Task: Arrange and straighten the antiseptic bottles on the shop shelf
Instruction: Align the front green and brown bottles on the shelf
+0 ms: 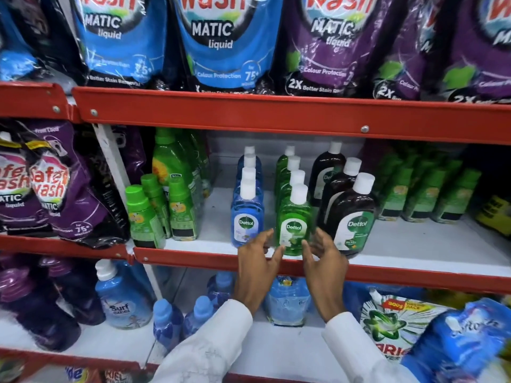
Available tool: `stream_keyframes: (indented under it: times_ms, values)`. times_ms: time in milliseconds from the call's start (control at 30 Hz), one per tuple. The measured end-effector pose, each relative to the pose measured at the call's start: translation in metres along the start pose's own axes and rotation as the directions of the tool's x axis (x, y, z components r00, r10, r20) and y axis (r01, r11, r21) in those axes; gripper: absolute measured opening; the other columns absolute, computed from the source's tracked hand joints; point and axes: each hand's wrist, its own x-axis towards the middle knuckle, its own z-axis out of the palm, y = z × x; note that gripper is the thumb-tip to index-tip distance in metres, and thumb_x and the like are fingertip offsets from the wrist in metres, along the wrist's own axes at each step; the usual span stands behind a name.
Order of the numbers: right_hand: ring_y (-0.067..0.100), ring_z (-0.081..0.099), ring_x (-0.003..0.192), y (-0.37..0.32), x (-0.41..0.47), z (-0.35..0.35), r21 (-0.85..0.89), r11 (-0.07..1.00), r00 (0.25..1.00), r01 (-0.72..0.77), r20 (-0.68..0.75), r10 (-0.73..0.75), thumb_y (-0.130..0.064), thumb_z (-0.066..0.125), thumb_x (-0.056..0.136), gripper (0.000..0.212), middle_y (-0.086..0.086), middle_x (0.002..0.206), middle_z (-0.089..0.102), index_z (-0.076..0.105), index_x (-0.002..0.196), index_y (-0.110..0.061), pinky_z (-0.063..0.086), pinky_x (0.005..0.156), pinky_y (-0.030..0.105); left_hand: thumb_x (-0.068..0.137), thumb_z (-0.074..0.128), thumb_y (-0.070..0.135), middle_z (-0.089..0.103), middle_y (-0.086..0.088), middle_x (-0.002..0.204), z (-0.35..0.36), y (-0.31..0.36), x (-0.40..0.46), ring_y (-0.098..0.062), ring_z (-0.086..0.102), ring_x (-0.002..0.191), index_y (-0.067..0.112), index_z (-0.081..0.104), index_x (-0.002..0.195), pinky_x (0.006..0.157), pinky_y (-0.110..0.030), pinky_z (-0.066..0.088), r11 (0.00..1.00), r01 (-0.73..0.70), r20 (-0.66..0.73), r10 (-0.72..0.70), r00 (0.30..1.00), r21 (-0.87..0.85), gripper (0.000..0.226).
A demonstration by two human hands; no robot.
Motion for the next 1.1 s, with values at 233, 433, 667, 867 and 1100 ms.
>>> stream_keyframes:
  times_ms: [233,433,667,867,1100]
  values:
    - [0.015,0.071,0.09,0.002,0.009,-0.003,-0.055,0.998,0.998,0.016,0.065,-0.013,-0.014,0.066,0.09,0.032,0.011,0.107,0.075,0.066,0.12,-0.004,0.051,0.087,0.024,0.085,0.074,0.01,0.078,-0.006,0.102,0.015,0.005,0.008,-0.003,0.069,0.085,0.007,0.071,0.111,0.083,-0.021,0.058,0.995,0.079,-0.006,-0.08,0.997,-0.057,0.026]
    - [0.006,0.068,0.089,0.004,0.008,-0.009,0.038,0.999,0.997,-0.017,0.079,0.014,-0.016,0.068,0.089,0.033,0.007,0.109,0.075,0.066,0.121,-0.006,0.055,0.09,0.026,0.084,0.076,0.014,0.069,0.007,0.102,0.016,0.008,0.005,-0.004,0.069,0.088,0.006,0.069,0.115,0.081,-0.01,0.054,0.99,0.091,-0.026,-0.094,0.995,-0.104,0.033]
    - [0.021,0.067,0.08,0.033,0.01,-0.07,0.099,0.994,0.96,0.047,-0.28,-0.018,-0.005,0.067,0.086,0.018,0.002,0.093,0.071,0.069,0.1,-0.017,0.053,0.076,0.018,0.083,0.07,0.007,0.073,0.005,0.089,0.04,0.031,-0.021,-0.002,0.066,0.081,0.02,0.073,0.091,0.078,-0.017,0.052,0.994,-0.069,-0.222,0.048,0.974,-0.085,0.015]
    - [0.029,0.067,0.095,0.069,0.064,-0.096,-0.121,0.989,0.985,-0.078,0.141,0.095,-0.008,0.058,0.087,0.047,0.008,0.115,0.071,0.054,0.132,-0.019,0.055,0.089,0.041,0.091,0.064,0.024,0.074,-0.006,0.117,0.083,0.046,-0.014,-0.014,0.07,0.102,0.012,0.063,0.127,0.093,-0.028,0.054,1.0,-0.022,0.106,0.024,0.994,-0.018,0.038]
    - [0.018,0.071,0.095,0.075,0.074,-0.108,-0.151,0.988,0.965,-0.043,0.249,0.08,-0.017,0.068,0.085,0.037,0.0,0.106,0.076,0.066,0.122,-0.019,0.055,0.088,0.032,0.092,0.064,0.015,0.074,-0.011,0.116,0.097,0.047,-0.006,-0.021,0.07,0.106,0.007,0.069,0.118,0.094,-0.019,0.047,0.998,0.009,0.06,-0.013,0.998,0.064,0.028]
